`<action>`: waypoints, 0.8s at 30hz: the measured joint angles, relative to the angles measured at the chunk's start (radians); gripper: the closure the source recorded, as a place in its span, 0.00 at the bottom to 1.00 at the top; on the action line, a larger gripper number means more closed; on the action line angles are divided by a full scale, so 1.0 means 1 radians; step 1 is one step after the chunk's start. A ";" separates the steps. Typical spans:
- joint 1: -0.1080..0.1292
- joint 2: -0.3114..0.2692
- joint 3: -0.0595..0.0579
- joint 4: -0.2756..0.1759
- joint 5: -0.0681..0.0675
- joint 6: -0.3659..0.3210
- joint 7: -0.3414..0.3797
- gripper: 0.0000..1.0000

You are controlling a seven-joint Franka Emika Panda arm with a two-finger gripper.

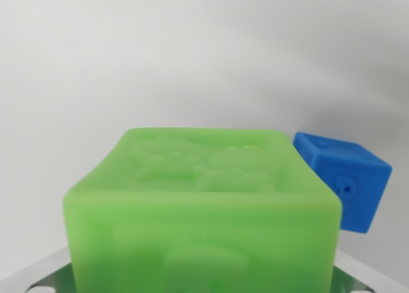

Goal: Stack cube

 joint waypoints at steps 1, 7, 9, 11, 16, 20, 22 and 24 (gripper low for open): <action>-0.001 0.000 0.000 0.001 0.000 -0.001 0.000 1.00; -0.018 0.000 -0.004 0.008 0.002 -0.008 -0.001 1.00; -0.024 0.000 -0.005 0.011 0.003 -0.011 -0.001 1.00; -0.028 0.000 -0.006 0.012 0.003 -0.012 -0.002 1.00; -0.042 0.000 -0.008 0.019 0.004 -0.018 -0.002 1.00; -0.053 0.001 -0.010 0.025 0.005 -0.024 -0.003 1.00; -0.058 0.001 -0.011 0.029 0.005 -0.027 -0.003 1.00; -0.063 0.003 -0.012 0.033 0.006 -0.030 -0.003 1.00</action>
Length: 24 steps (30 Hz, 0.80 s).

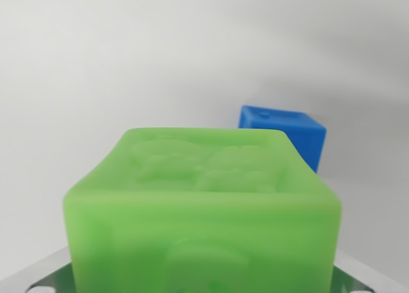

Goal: Stack cube

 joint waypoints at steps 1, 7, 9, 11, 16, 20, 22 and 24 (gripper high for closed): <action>-0.003 0.000 -0.001 0.002 0.000 -0.001 0.000 1.00; -0.017 0.003 -0.004 0.011 0.002 -0.007 -0.001 1.00; -0.023 0.004 -0.005 0.015 0.003 -0.010 -0.001 1.00; -0.028 0.005 -0.006 0.020 0.004 -0.013 -0.001 1.00; -0.039 0.009 -0.010 0.030 0.005 -0.019 -0.001 1.00; -0.048 0.012 -0.011 0.037 0.006 -0.024 -0.001 1.00; -0.053 0.014 -0.012 0.042 0.006 -0.027 -0.001 1.00; -0.057 0.016 -0.014 0.046 0.007 -0.030 -0.001 1.00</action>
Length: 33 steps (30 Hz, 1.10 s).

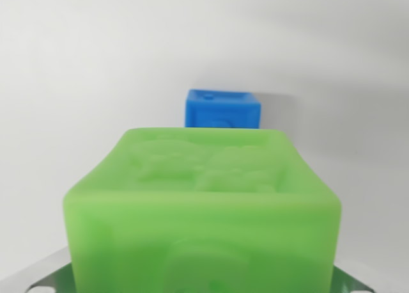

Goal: Stack cube

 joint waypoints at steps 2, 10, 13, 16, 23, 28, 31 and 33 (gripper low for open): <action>-0.005 0.002 -0.001 0.006 0.001 -0.003 0.000 1.00; -0.019 0.015 -0.004 0.016 0.002 -0.003 0.000 1.00; -0.019 0.034 -0.003 0.015 0.002 0.013 0.000 1.00; -0.019 0.057 -0.003 0.012 0.002 0.036 0.000 1.00; -0.019 0.087 -0.003 0.008 0.002 0.072 0.000 1.00; -0.019 0.113 -0.003 0.007 0.002 0.099 0.000 1.00; -0.019 0.129 -0.003 0.007 0.002 0.114 0.000 1.00; -0.019 0.137 -0.003 0.007 0.002 0.122 0.000 1.00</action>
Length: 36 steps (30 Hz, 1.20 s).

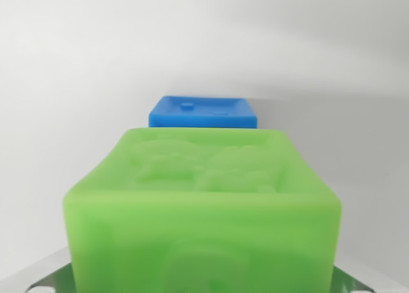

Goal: Stack cube

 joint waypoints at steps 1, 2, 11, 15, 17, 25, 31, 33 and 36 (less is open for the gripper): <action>0.000 0.005 0.000 0.000 0.000 0.004 0.000 1.00; 0.000 0.009 0.000 0.000 0.000 0.008 0.000 1.00; 0.000 0.043 0.000 0.001 0.000 0.041 0.000 1.00; 0.000 0.056 0.000 0.003 0.000 0.052 0.000 1.00; 0.000 0.062 0.000 0.003 0.000 0.058 0.000 1.00; 0.000 0.079 0.000 0.007 0.000 0.072 0.000 1.00; 0.000 0.086 0.000 0.008 0.000 0.077 0.000 1.00; 0.000 0.087 0.000 0.008 0.000 0.078 0.000 1.00; 0.000 0.087 0.000 0.009 0.000 0.078 0.000 0.00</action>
